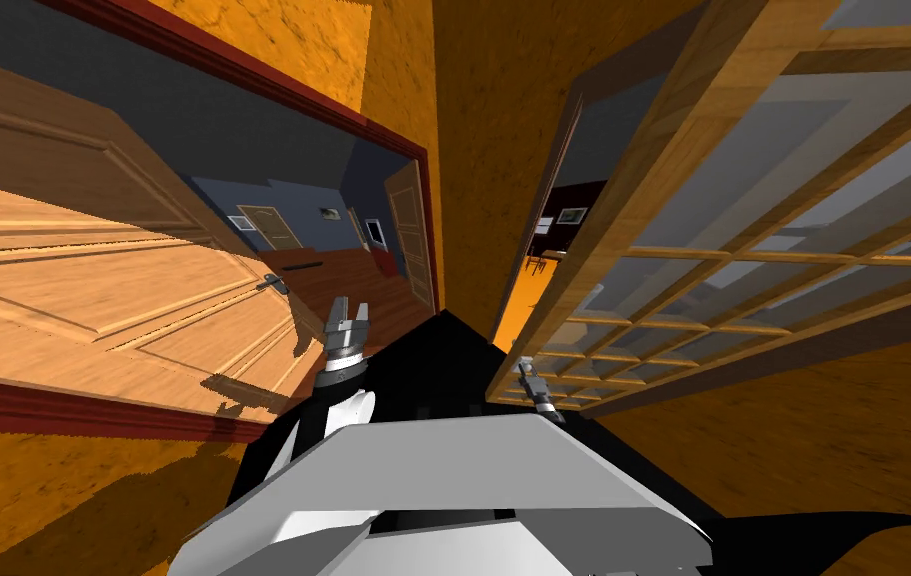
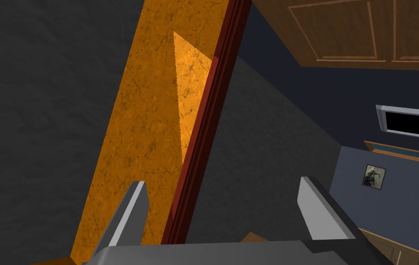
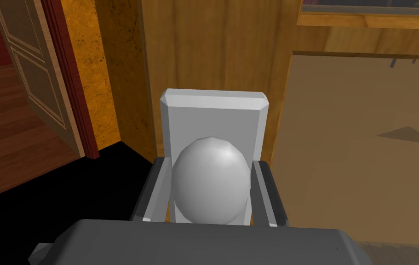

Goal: Pull the door open

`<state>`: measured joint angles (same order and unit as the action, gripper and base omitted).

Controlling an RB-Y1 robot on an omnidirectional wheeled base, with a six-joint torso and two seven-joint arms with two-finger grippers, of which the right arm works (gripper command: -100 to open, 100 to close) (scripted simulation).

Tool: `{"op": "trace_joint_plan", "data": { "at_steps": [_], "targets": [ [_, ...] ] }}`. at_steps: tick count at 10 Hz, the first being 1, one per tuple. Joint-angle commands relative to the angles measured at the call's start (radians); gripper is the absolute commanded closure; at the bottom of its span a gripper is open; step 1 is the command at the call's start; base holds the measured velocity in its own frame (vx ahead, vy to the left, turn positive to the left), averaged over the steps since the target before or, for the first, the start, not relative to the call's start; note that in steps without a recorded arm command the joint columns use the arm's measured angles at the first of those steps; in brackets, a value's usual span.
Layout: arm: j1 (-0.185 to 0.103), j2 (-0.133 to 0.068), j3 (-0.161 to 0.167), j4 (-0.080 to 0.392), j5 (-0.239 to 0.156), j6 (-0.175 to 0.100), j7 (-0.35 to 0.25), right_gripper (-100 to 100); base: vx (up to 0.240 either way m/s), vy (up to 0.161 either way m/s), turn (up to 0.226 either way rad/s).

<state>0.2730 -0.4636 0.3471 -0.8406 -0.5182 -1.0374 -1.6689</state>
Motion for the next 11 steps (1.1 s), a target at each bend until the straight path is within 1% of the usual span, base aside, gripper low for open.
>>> {"op": "trace_joint_plan", "data": {
  "at_steps": [1,5,6,9,10,11],
  "targets": [
    [0.002,-0.008,0.008,0.008,0.005,-0.015,-0.012,100,-0.144,-0.014,0.115],
    [0.007,-0.03,0.029,0.028,0.019,-0.054,-0.043,100,-0.209,-0.046,0.138],
    [0.008,-0.039,0.037,0.036,0.025,-0.07,-0.055,100,-0.225,-0.04,0.173],
    [0.012,-0.055,0.052,0.051,0.035,-0.099,-0.078,100,-0.219,-0.032,0.116],
    [0.01,-0.052,0.049,0.051,0.033,-0.089,-0.073,100,-0.098,-0.016,0.029],
    [0.012,-0.055,0.056,0.061,0.038,-0.101,-0.082,100,-0.137,-0.054,0.121]
  ]
}}
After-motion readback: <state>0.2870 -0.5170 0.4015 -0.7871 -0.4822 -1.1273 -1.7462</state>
